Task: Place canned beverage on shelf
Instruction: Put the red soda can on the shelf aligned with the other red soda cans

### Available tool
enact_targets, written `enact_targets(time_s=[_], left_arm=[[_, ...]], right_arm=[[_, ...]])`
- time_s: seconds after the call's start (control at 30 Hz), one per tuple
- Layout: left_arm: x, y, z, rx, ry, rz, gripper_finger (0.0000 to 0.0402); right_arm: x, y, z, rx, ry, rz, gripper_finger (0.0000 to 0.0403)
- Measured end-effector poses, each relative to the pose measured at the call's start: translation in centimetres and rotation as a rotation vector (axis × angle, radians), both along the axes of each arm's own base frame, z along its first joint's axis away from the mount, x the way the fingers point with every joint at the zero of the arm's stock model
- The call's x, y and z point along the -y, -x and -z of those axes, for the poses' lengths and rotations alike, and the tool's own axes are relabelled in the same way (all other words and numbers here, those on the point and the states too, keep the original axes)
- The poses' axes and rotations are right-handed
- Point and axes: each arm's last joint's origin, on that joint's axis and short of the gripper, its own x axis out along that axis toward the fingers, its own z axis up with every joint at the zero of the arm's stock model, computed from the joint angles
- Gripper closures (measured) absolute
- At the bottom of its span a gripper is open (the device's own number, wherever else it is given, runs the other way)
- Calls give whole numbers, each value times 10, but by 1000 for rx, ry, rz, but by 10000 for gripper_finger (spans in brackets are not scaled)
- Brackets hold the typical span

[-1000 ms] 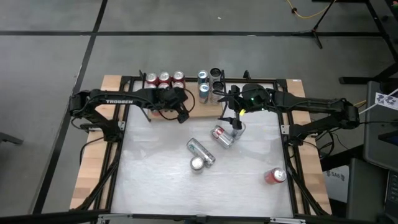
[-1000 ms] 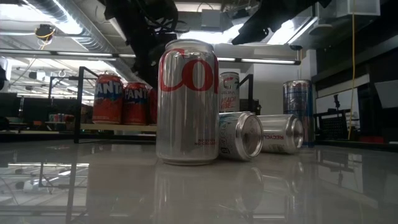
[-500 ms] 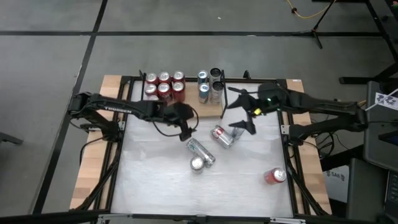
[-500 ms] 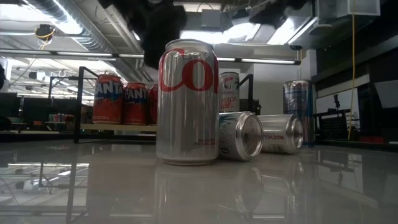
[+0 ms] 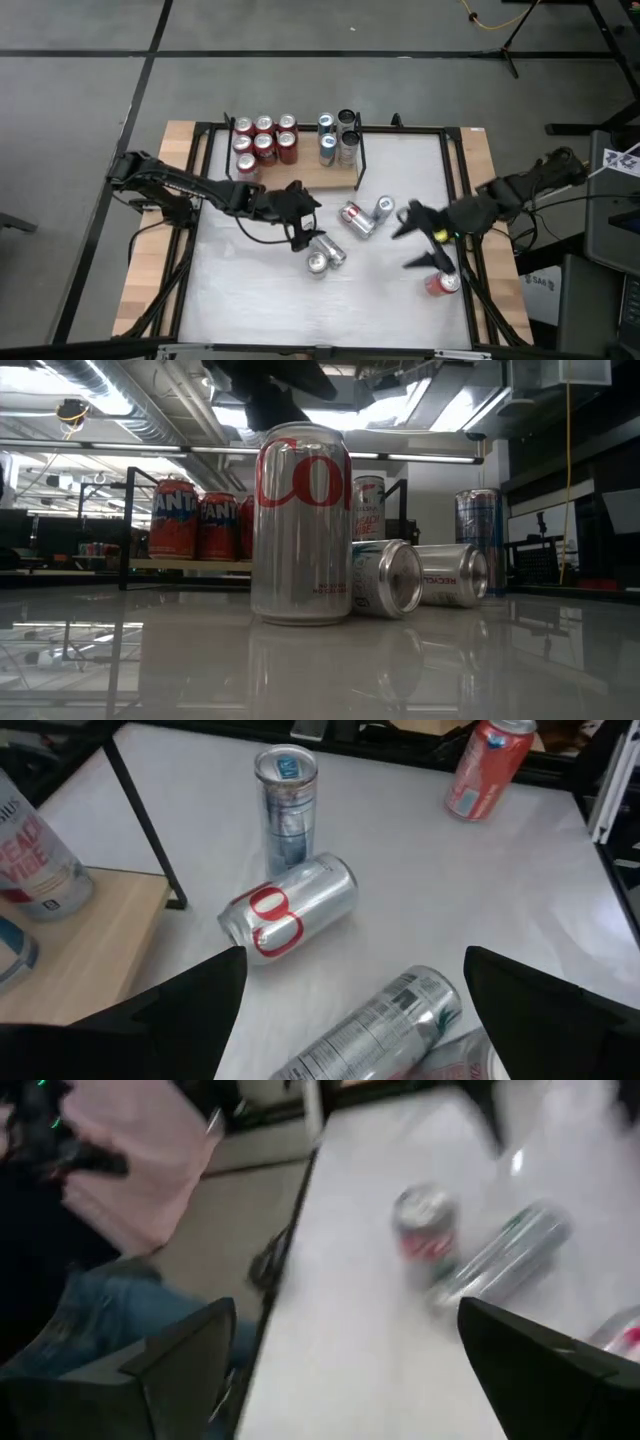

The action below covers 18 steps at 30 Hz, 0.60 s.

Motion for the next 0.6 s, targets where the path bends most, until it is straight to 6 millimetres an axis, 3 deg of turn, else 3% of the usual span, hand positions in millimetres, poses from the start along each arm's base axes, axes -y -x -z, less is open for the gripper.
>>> enact_targets(time_s=[0.23,0.6], left_arm=[[18,4,-1,16,-40,-37,37],[30,7,-1,50,7,-140,37]], right_arm=[[-35,37,16,-209,34,-88,31],[-57,83,36,-467,148,-139,31]])
